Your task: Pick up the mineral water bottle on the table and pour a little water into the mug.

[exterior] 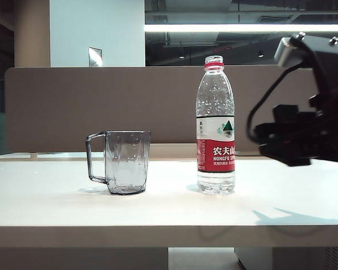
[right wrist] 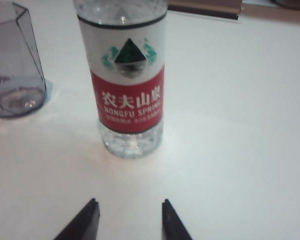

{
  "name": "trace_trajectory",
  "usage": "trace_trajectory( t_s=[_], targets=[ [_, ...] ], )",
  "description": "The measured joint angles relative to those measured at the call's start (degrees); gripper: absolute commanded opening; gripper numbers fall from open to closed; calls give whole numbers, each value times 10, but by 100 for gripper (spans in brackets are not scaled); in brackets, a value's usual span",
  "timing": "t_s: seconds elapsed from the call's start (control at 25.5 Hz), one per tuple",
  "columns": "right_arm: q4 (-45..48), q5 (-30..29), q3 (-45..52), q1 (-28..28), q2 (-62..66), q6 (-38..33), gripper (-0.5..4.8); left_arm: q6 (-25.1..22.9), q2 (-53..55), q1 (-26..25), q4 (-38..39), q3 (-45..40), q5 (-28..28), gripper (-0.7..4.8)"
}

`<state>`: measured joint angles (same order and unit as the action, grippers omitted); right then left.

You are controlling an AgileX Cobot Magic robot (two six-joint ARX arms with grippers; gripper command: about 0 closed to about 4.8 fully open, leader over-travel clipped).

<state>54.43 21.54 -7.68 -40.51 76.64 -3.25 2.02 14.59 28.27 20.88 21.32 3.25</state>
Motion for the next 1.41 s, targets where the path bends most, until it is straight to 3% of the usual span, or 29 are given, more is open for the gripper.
trace_trajectory(
  t_s=[0.16, 0.2, 0.27, 0.75, 1.02, 1.41],
  targets=[
    [130, -2, -2, 0, 107, -4, 319, 0, 0, 0, 0, 0, 0, -5],
    [166, -2, -4, 0, 140, -9, 395, 0, 0, 0, 0, 0, 0, -5],
    [234, -2, -12, 0, 201, -16, 441, 0, 0, 0, 0, 0, 0, -5],
    [222, -12, -132, 27, 249, -18, 442, 0, 0, 0, 0, 0, 0, -5],
    [170, -87, -200, 64, 279, -18, 441, 0, 0, 0, 0, 0, 0, -5],
    [164, -107, -263, 64, 337, -18, 441, 0, 0, 0, 0, 0, 0, -5]
  ],
)
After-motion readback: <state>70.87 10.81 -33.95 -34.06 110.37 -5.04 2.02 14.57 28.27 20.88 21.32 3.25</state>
